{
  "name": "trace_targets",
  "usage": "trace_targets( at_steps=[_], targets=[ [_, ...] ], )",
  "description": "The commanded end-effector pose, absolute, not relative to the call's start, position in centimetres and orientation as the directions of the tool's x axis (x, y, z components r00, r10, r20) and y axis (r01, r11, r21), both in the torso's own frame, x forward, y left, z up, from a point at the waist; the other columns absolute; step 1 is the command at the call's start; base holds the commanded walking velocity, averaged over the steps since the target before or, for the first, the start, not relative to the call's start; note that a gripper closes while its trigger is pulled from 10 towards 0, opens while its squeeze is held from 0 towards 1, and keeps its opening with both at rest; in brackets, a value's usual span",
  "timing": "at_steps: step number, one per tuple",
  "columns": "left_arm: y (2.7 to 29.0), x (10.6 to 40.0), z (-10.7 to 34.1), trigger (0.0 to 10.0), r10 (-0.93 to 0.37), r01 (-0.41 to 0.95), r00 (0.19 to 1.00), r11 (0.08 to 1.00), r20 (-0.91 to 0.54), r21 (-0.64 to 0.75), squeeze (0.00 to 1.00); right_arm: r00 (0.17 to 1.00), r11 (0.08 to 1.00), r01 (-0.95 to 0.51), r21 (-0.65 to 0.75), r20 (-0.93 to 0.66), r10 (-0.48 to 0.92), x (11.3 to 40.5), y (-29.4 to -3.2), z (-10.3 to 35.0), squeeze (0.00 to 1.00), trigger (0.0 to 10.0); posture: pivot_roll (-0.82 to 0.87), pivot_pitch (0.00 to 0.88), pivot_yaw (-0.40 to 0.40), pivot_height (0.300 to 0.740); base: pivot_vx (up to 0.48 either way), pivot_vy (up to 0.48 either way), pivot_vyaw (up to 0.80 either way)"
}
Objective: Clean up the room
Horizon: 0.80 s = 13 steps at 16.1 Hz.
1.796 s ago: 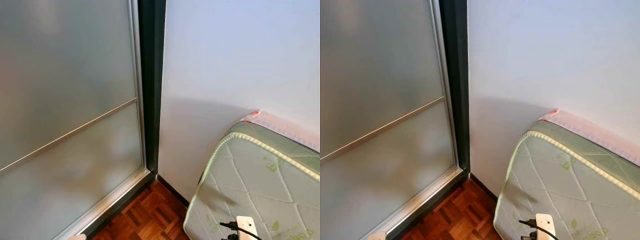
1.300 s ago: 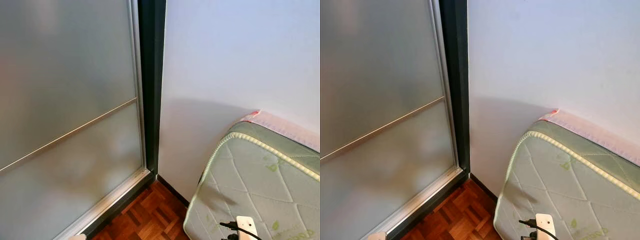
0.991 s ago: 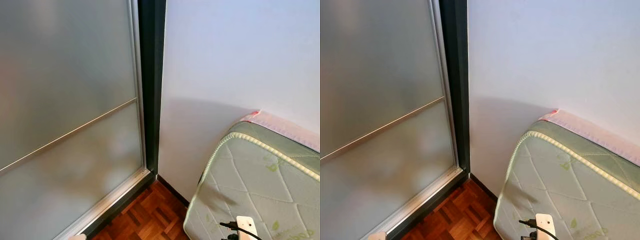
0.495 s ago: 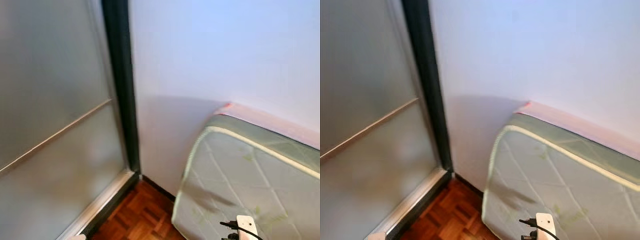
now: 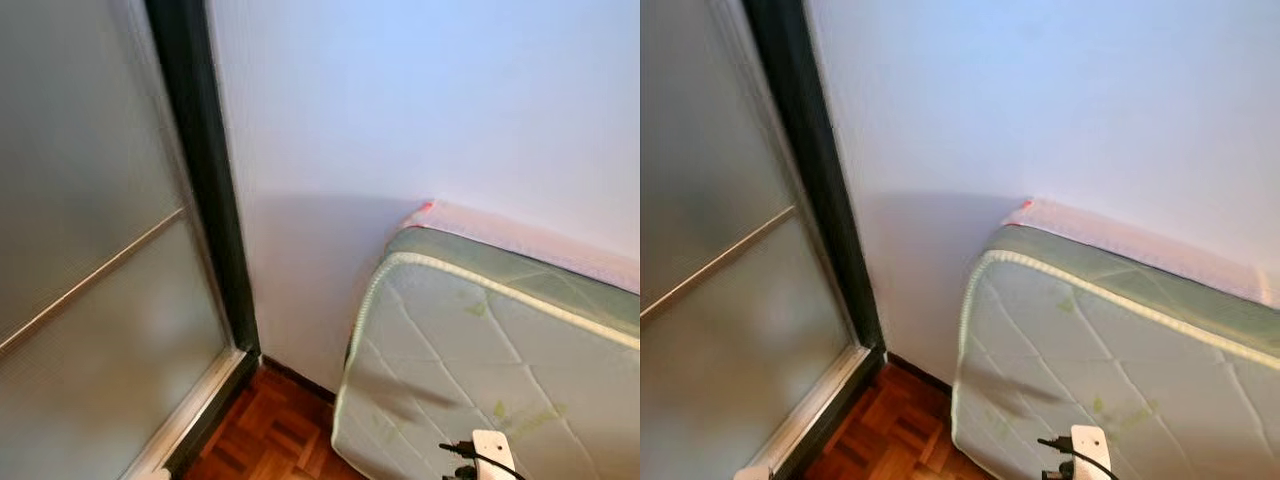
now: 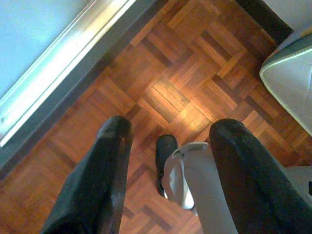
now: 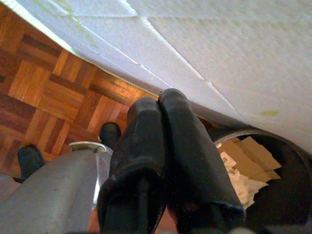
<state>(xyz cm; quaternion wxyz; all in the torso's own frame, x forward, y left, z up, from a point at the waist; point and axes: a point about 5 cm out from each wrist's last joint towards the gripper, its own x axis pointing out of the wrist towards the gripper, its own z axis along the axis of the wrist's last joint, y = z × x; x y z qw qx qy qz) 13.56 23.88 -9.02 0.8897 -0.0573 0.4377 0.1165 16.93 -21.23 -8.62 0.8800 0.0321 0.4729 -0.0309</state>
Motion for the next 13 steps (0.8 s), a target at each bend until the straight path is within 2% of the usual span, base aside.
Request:
trace_targets(
  at_steps=[1,13],
  targets=[
    [22.58,19.36,-6.84,10.0,0.108,-0.110,0.686,0.993,-0.719,0.045,0.00,0.647,0.945,0.261,0.198,-0.762,-0.020,18.56,-18.71,-8.13,0.00,10.0,0.00,0.161,-0.004,0.740,0.000,0.000,-0.76],
    [22.42,19.27,-6.94,10.0,0.102,-0.113,0.684,0.993,-0.723,0.033,0.00,0.632,0.941,0.275,0.195,-0.775,-0.024,18.15,-18.72,-8.35,0.00,10.0,0.01,0.172,-0.001,0.740,0.000,0.000,-0.76]
  ],
)
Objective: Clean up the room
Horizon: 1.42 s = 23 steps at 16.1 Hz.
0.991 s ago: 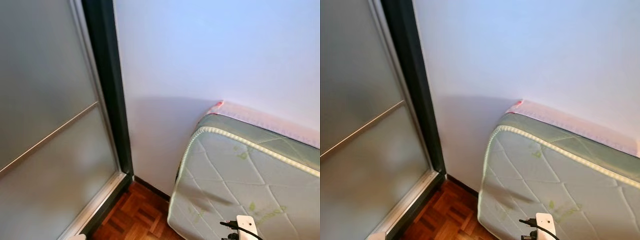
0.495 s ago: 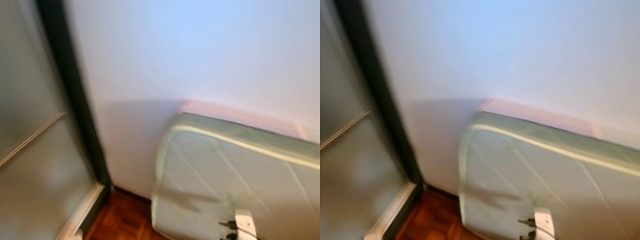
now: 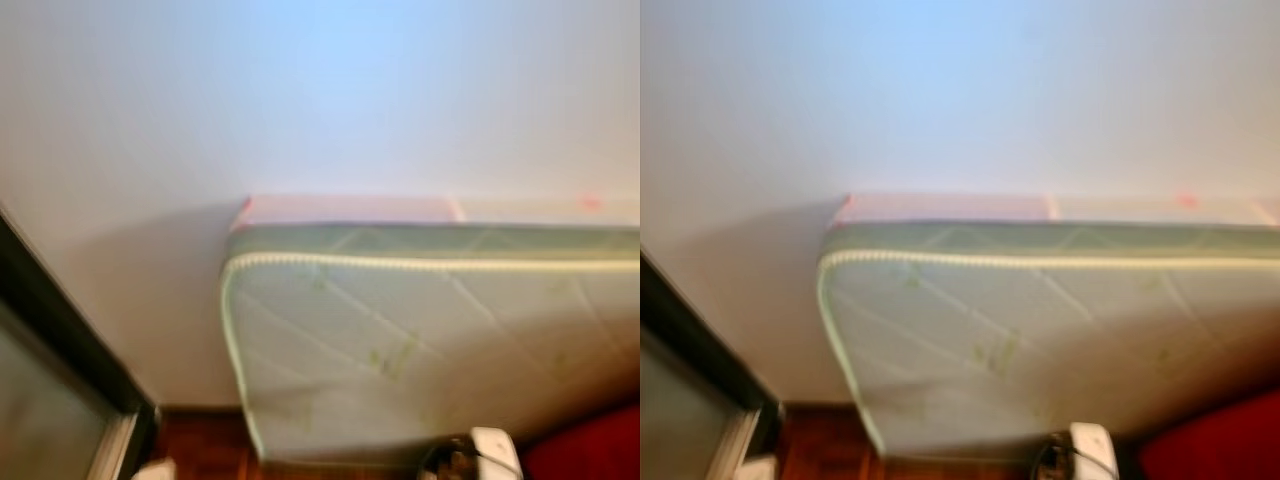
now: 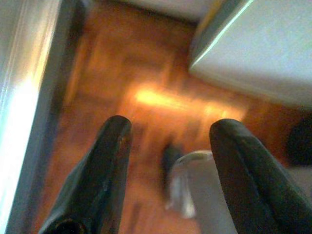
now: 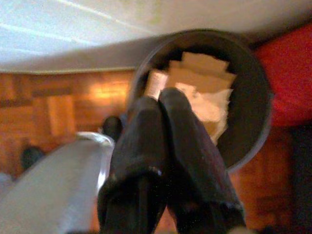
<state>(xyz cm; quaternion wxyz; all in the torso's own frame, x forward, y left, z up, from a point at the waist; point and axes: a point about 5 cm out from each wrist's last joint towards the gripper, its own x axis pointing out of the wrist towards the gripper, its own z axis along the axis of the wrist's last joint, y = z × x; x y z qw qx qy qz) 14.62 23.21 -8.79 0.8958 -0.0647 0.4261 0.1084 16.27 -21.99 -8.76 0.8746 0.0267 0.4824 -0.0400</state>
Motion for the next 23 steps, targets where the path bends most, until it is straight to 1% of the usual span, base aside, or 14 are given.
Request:
trace_targets(
  at_steps=[1,11,15,19,23],
  targets=[
    [22.4,19.3,-6.9,10.0,0.102,-0.113,0.684,0.993,-0.723,0.033,0.00,0.631,0.941,0.275,0.195,-0.775,-0.024,18.1,-18.7,-8.4,0.00,10.0,0.01,0.173,0.000,0.740,0.000,0.000,-0.76],
    [22.7,19.3,-6.8,10.0,0.116,-0.124,0.687,0.991,-0.717,0.040,0.00,0.623,0.942,0.270,0.201,-0.782,-0.012,18.0,-18.4,-8.5,0.00,10.0,0.02,0.171,0.001,0.740,0.000,0.000,-0.76],
    [22.5,19.3,-6.9,10.0,0.111,-0.115,0.687,0.992,-0.718,0.042,0.00,0.616,0.943,0.271,0.193,-0.788,-0.016,17.7,-19.0,-8.6,0.00,10.0,0.02,0.170,-0.003,0.740,0.000,0.000,-0.76],
    [22.4,19.2,-7.0,10.0,0.106,-0.107,0.687,0.993,-0.719,0.044,0.00,0.638,0.938,0.279,0.208,-0.770,-0.019,17.8,-19.6,-8.4,0.00,10.0,0.02,0.174,-0.007,0.740,0.000,0.000,0.00],
    [22.0,19.2,-7.0,10.0,0.100,-0.099,0.686,0.994,-0.721,0.044,0.00,0.627,0.942,0.272,0.197,-0.779,-0.018,17.7,-20.1,-8.3,0.00,10.0,0.02,0.174,-0.012,0.740,0.000,0.000,0.00]
  ],
)
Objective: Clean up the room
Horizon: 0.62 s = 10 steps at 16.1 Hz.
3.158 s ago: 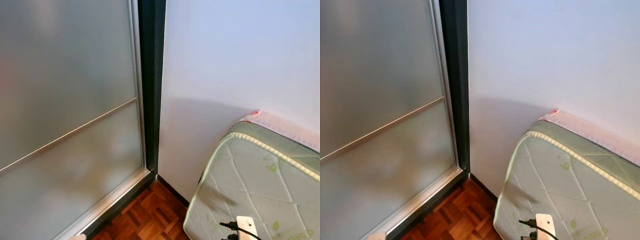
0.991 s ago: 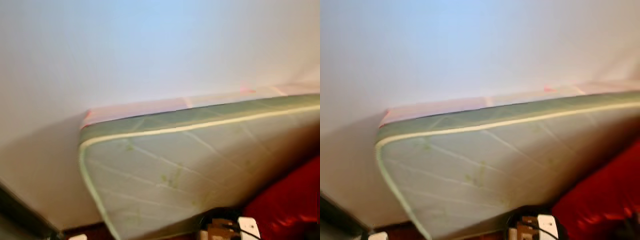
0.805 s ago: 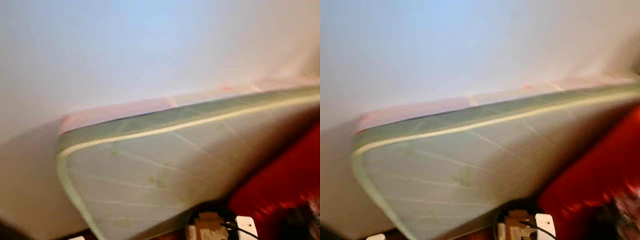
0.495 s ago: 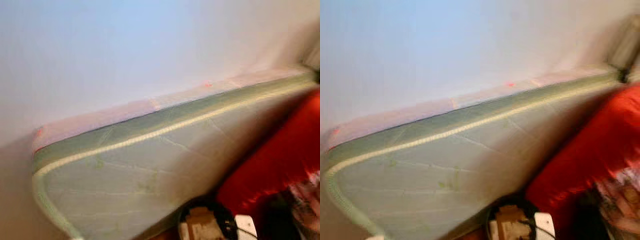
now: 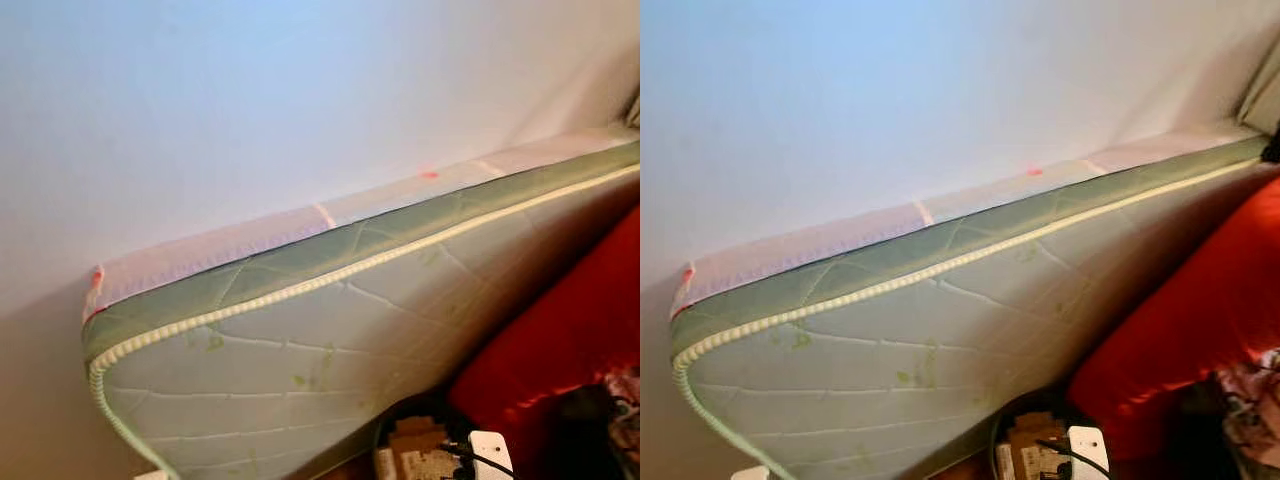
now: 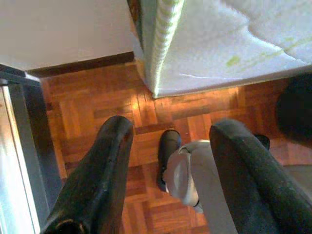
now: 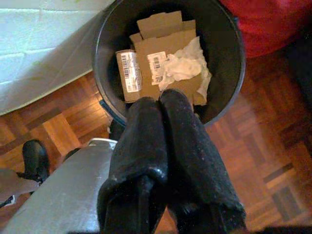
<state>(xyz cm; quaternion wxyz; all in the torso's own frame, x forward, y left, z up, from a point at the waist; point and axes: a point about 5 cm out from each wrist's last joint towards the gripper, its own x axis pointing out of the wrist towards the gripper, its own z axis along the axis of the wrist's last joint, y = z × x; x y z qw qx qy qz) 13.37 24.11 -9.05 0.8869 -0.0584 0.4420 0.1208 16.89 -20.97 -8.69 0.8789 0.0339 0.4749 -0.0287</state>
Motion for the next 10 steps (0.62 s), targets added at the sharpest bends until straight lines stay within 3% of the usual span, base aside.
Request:
trace_targets(
  at_steps=[1,10],
  targets=[
    [22.0,19.2,-7.0,10.0,0.100,-0.097,0.687,0.994,-0.720,0.045,0.00,0.620,0.942,0.271,0.196,-0.785,-0.015,17.7,-19.9,-8.4,0.00,10.0,0.02,0.175,-0.013,0.740,0.000,0.000,-0.76],
    [22.1,19.1,-7.1,10.0,0.109,-0.108,0.687,0.993,-0.719,0.048,0.00,0.609,0.947,0.264,0.184,-0.793,-0.015,16.4,-20.5,-8.8,0.00,10.0,0.02,0.172,-0.015,0.740,0.000,0.000,-0.75]
  ],
)
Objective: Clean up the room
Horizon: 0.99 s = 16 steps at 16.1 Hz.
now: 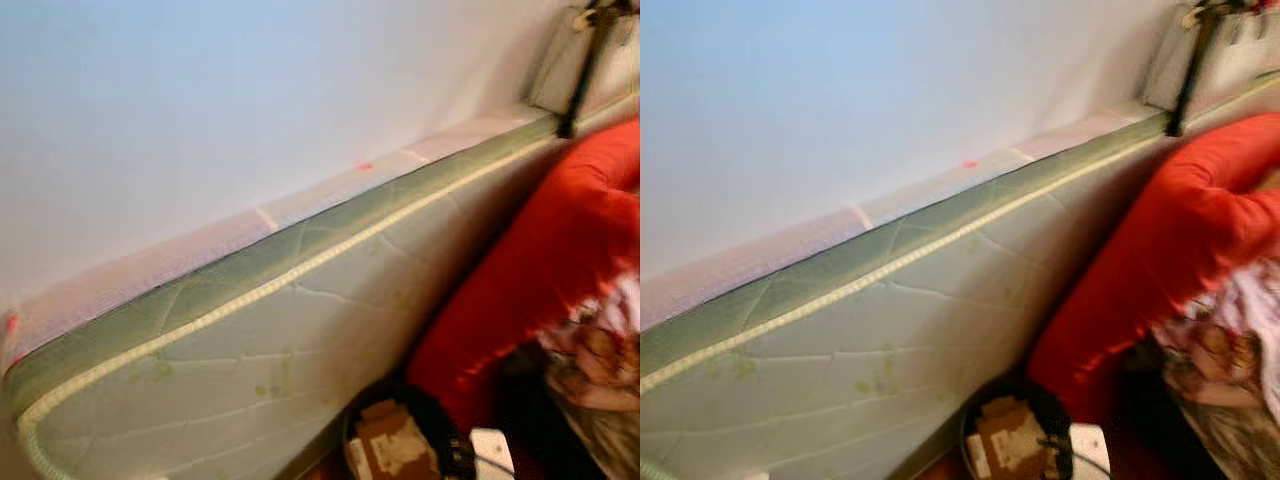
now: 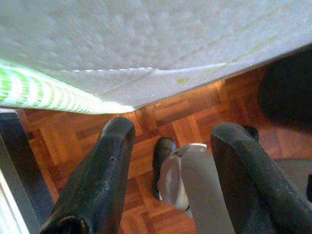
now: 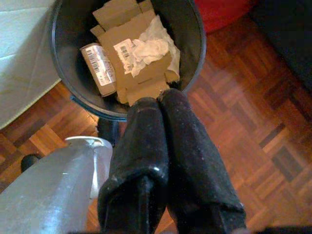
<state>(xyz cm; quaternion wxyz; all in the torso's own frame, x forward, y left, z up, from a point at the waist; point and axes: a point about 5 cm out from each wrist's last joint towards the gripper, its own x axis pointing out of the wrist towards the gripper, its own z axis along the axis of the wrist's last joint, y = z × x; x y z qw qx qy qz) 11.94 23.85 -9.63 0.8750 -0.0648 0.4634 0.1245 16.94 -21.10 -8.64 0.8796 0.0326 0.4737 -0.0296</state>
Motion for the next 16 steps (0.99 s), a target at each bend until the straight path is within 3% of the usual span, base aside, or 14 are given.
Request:
trace_targets(
  at_steps=[1,5,12,14,16],
  targets=[
    [22.1,19.1,-7.1,10.0,0.109,-0.107,0.687,0.993,-0.719,0.049,0.00,0.611,0.945,0.267,0.187,-0.791,-0.017,16.4,-20.5,-8.8,0.00,10.0,0.02,0.173,-0.014,0.740,0.000,0.000,-0.70],
    [22.1,19.2,-7.0,10.0,0.111,-0.091,0.689,0.994,-0.716,0.066,0.00,0.623,0.944,0.263,0.198,-0.782,-0.009,16.6,-19.8,-8.8,0.00,10.0,0.02,0.172,-0.015,0.740,0.000,0.000,0.00],
    [22.0,19.5,-6.9,10.0,0.112,-0.089,0.696,0.994,-0.709,0.070,0.00,0.610,0.948,0.252,0.197,-0.792,0.002,16.6,-18.1,-9.1,0.00,10.0,0.02,0.169,-0.017,0.740,0.000,-0.257,0.00],
    [22.0,19.5,-6.9,10.0,0.114,-0.092,0.698,0.993,-0.707,0.069,0.00,0.604,0.950,0.253,0.184,-0.797,-0.007,16.6,-18.6,-9.0,0.00,10.0,0.01,0.168,-0.018,0.740,0.000,-0.261,-0.71],
    [22.0,19.6,-6.8,10.0,0.118,-0.097,0.700,0.993,-0.704,0.070,0.00,0.610,0.948,0.269,0.168,-0.791,-0.033,16.5,-21.2,-8.7,0.00,10.0,0.01,0.167,-0.019,0.740,0.000,-0.257,-0.77]
  ],
)
